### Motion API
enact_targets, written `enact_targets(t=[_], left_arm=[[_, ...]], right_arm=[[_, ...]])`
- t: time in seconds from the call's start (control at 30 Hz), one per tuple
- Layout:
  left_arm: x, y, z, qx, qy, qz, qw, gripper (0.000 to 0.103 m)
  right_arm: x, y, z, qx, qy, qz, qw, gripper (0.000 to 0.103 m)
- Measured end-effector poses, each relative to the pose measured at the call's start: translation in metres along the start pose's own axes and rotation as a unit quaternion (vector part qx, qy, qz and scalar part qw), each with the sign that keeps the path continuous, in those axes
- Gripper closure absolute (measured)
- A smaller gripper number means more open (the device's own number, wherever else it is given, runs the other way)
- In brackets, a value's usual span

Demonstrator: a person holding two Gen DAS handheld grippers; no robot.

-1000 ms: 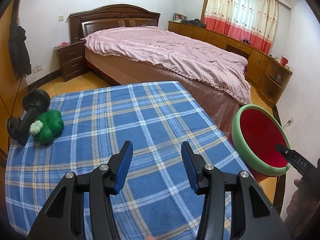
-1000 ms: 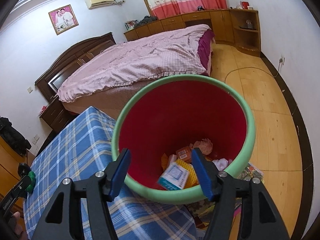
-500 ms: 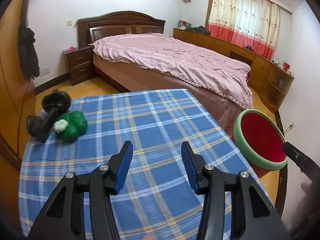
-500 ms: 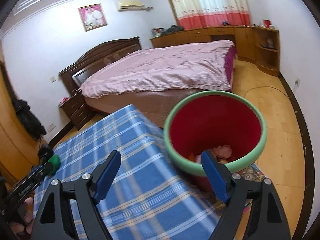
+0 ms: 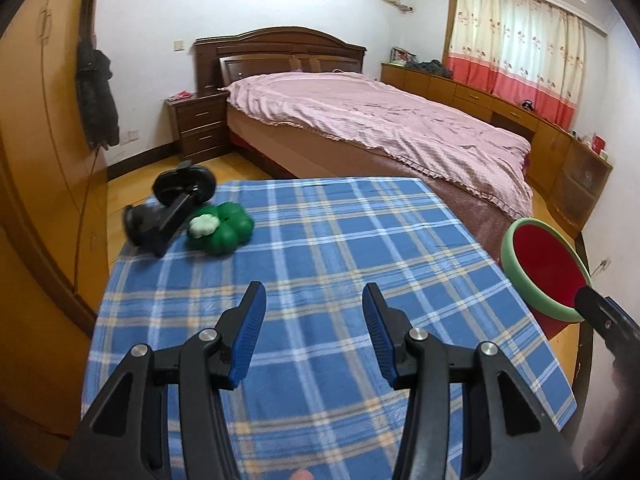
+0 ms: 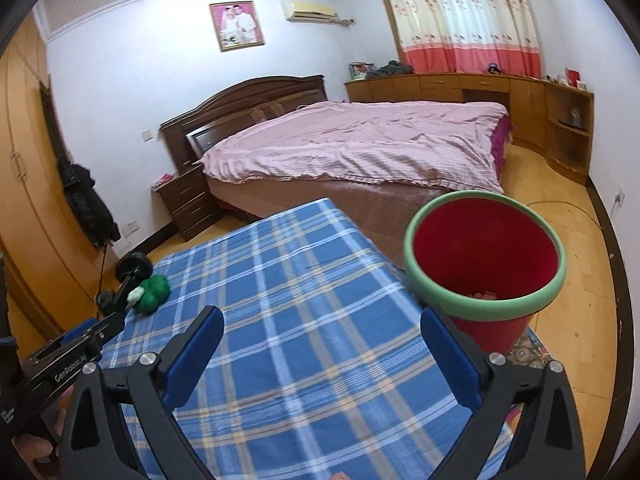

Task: Collect trash

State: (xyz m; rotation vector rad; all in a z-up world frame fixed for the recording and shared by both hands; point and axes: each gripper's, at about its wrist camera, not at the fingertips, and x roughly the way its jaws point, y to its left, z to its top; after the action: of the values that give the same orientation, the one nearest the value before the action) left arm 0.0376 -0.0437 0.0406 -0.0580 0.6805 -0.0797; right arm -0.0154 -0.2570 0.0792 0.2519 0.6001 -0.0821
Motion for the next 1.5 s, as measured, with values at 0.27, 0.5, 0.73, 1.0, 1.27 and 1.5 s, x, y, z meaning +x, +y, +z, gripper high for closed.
enact_targets(t=[0.27,0.5,0.73,1.0,1.27,1.5], left_arm=[[-0.023,0.010,-0.008,-0.012,-0.014,0.003,0.9998,0.052],[-0.038,0.011,-0.012,-0.010,-0.031,0.026,0.9991,0.052],[-0.046,0.012,-0.009,-0.020,-0.035,0.020,0.9990,0.052],[-0.045,0.013,-0.010,-0.022,-0.043,0.033,0.9983,0.052],[-0.046,0.015,-0.010,-0.019,-0.053,0.040,0.9976,0.052],[-0.046,0.015,-0.010,-0.019,-0.053,0.040,0.9976,0.052]], right_arm=[[-0.020,0.028,-0.013,-0.025,-0.017,0.010,0.999,0.001],[-0.035,0.036,-0.019,-0.031,-0.027,0.012,0.999,0.001],[-0.043,0.038,-0.021,-0.029,-0.031,0.010,0.999,0.001],[-0.046,0.039,-0.014,-0.036,-0.031,0.004,0.999,0.001],[-0.044,0.040,-0.013,-0.036,-0.028,0.007,0.999,0.001],[-0.041,0.041,-0.013,-0.034,-0.024,0.008,0.999,0.001]])
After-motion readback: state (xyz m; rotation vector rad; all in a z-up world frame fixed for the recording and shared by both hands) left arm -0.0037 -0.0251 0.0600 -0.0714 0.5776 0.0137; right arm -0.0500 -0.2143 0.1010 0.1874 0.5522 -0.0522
